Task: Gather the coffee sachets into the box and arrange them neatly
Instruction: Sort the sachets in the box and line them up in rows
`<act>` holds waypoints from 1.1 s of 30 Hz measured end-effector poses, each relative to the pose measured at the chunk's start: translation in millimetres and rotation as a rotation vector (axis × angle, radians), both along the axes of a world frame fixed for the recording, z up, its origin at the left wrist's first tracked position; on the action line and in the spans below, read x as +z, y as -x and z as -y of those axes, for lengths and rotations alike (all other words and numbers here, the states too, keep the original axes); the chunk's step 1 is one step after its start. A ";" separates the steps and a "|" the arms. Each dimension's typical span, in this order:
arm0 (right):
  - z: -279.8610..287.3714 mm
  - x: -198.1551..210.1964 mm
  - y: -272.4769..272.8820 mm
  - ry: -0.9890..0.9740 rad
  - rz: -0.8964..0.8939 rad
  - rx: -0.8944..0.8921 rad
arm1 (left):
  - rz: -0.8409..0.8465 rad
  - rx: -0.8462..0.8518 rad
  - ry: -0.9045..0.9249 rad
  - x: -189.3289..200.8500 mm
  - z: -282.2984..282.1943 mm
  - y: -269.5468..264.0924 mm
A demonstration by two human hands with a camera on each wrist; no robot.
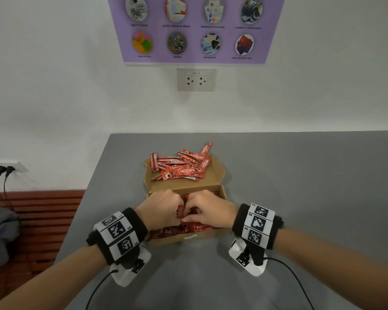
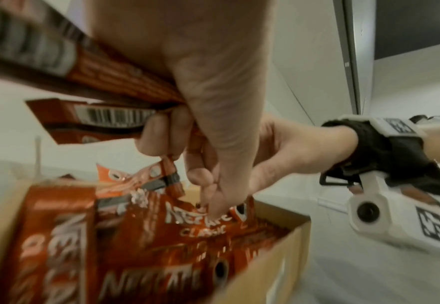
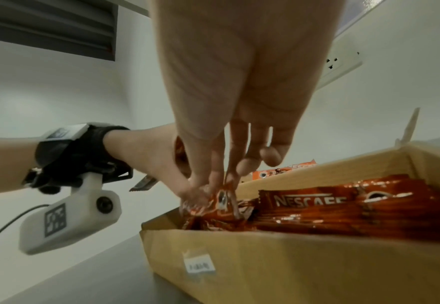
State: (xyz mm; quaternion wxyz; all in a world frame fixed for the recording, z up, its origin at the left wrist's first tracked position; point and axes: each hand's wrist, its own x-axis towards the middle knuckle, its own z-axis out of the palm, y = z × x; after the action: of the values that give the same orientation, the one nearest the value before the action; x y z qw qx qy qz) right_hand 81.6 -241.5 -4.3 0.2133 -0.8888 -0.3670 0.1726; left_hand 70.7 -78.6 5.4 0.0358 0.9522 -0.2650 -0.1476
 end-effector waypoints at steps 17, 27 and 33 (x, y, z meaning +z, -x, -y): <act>30.1 14.9 1.0 -0.097 0.062 -0.136 | -0.099 0.155 0.309 9.7 7.8 -4.3; 38.7 20.0 1.1 -0.099 -0.067 -0.136 | -0.202 0.144 0.657 1.6 7.4 5.0; 55.1 16.0 2.0 -0.055 -0.082 -0.182 | -0.317 0.160 0.689 -2.8 3.4 5.9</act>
State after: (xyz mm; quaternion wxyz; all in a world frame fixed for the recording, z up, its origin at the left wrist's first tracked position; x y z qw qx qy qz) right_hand 79.5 -296.6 11.7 0.2672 -0.9044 -0.2805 0.1788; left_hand 64.8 -82.0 2.6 0.4057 0.8674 -0.2148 -0.1921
